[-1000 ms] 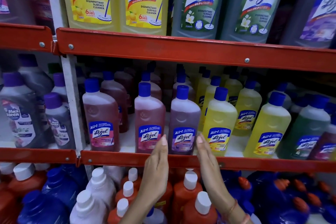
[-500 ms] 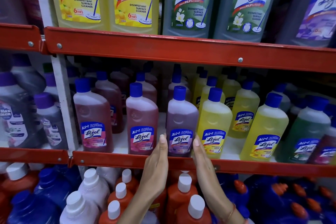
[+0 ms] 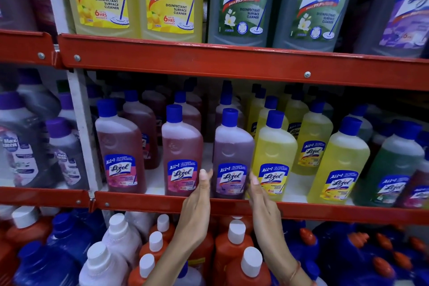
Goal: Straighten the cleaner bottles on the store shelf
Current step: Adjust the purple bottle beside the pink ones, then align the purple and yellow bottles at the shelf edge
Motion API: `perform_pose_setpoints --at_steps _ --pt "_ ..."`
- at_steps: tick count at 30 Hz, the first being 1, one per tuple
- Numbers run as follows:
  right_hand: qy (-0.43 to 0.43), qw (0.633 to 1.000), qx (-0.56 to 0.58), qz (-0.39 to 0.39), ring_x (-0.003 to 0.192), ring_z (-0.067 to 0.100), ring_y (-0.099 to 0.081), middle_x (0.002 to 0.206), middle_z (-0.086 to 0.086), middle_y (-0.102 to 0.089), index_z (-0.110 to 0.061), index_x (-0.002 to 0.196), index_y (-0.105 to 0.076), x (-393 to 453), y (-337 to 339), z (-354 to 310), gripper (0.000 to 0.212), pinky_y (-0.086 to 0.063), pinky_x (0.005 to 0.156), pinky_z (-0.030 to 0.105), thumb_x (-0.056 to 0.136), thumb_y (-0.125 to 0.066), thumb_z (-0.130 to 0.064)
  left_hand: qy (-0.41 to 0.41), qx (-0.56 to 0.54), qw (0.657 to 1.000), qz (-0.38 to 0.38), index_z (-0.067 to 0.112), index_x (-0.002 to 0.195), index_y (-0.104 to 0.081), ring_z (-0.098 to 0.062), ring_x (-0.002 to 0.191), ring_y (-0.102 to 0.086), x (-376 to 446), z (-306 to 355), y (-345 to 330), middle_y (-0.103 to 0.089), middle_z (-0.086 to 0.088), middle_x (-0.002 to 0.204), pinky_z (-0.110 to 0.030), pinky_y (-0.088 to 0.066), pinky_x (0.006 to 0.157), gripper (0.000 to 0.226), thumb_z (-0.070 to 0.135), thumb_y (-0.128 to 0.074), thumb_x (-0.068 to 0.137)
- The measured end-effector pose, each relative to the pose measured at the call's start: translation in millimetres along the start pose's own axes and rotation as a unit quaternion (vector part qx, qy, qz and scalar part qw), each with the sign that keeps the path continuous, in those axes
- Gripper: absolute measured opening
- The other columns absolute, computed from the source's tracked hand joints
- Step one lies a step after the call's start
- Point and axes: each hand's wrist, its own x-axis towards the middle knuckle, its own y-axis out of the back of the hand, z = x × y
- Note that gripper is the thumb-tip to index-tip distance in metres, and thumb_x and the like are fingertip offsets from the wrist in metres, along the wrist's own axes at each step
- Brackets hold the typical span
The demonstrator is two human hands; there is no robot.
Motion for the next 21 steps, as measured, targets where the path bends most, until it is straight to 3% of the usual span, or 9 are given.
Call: perform_pose_setpoints --at_steps 2,4,7,9,12,15,18,21 --pt "0.018 1.000 0.004 0.025 0.120 0.004 -0.059 0.121 -0.019 -0.067 -0.050 0.110 -0.064 2.3 14.3 4.6 0.043 -0.047 0.097 0.026 0.080 -0.040 -0.070 -0.002 -0.004 1.000 -0.003 0.076 0.089 -0.055 -0.011 0.134 -0.046 2.2 -1.4 1.6 -0.055 0.034 0.114 -0.046 -0.028 0.120 0.052 0.099 -0.019 0.058" --pt "0.012 0.999 -0.024 0.029 0.117 0.006 -0.061 0.113 -0.021 -0.070 -0.054 0.097 -0.068 3.8 11.3 9.2 0.042 -0.047 0.098 0.029 0.077 -0.040 -0.078 -0.022 -0.009 1.000 0.007 0.070 0.095 -0.058 -0.008 0.130 -0.049 -0.6 0.1 0.8 -0.058 0.030 0.116 -0.039 -0.034 0.116 0.056 0.096 -0.019 0.064" --pt "0.031 0.996 0.001 0.083 0.114 0.012 -0.064 0.112 -0.013 -0.072 -0.043 0.097 -0.073 7.7 27.4 15.9 0.047 -0.048 0.103 0.040 0.080 -0.042 -0.074 -0.104 -0.023 0.991 0.078 0.043 0.111 -0.064 0.008 0.111 -0.059 -13.4 3.3 -8.2 -0.067 0.025 0.106 -0.014 -0.043 0.094 0.061 0.076 -0.021 0.083" --pt "0.023 0.992 0.011 0.124 0.110 0.014 -0.066 0.105 -0.013 -0.073 -0.034 0.098 -0.072 12.5 40.6 13.0 0.040 -0.048 0.102 0.043 0.091 -0.040 -0.056 -0.148 -0.023 0.983 0.107 0.034 0.107 -0.068 0.005 0.105 -0.063 -21.9 6.9 -18.7 -0.072 0.018 0.105 -0.013 -0.045 0.089 0.063 0.072 -0.022 0.087" --pt "0.026 0.989 0.000 0.148 0.108 0.012 -0.065 0.097 -0.017 -0.074 -0.035 0.099 -0.069 14.8 55.1 10.9 0.046 -0.048 0.100 0.041 0.083 -0.041 -0.067 -0.132 -0.027 0.990 0.045 0.034 0.105 -0.070 0.006 0.105 -0.063 -26.0 13.5 -39.6 -0.073 0.019 0.104 -0.006 -0.044 0.085 0.063 0.076 -0.029 0.082" --pt "0.019 0.989 -0.006 0.146 0.122 0.013 -0.058 0.123 -0.009 -0.068 -0.037 0.119 -0.063 19.1 68.0 14.3 0.069 -0.043 0.108 0.046 0.073 -0.042 -0.084 -0.094 -0.022 0.995 -0.025 0.042 0.118 -0.062 0.011 0.116 -0.055 -26.2 17.0 -62.5 -0.067 0.028 0.115 -0.007 -0.041 0.096 0.074 0.087 -0.027 0.071" --pt "-0.001 0.990 -0.002 0.139 0.133 0.013 -0.048 0.141 -0.007 -0.055 -0.040 0.133 -0.051 21.0 74.7 11.4 0.068 -0.035 0.115 0.044 0.076 -0.042 -0.076 -0.078 0.021 0.995 -0.052 0.035 0.145 -0.039 0.010 0.132 -0.036 -27.5 19.9 -83.3 -0.044 0.023 0.144 -0.013 -0.024 0.110 0.085 0.079 -0.018 0.077" --pt "-0.017 0.994 -0.004 0.105 0.141 0.010 -0.038 0.152 -0.010 -0.044 -0.040 0.143 -0.041 21.7 77.8 10.9 0.067 -0.027 0.120 0.042 0.083 -0.041 -0.071 -0.069 0.022 0.997 -0.038 0.028 0.152 -0.026 0.001 0.144 -0.023 -28.5 25.5 -98.4 -0.029 0.013 0.158 -0.022 -0.016 0.118 0.084 0.069 -0.020 0.078"
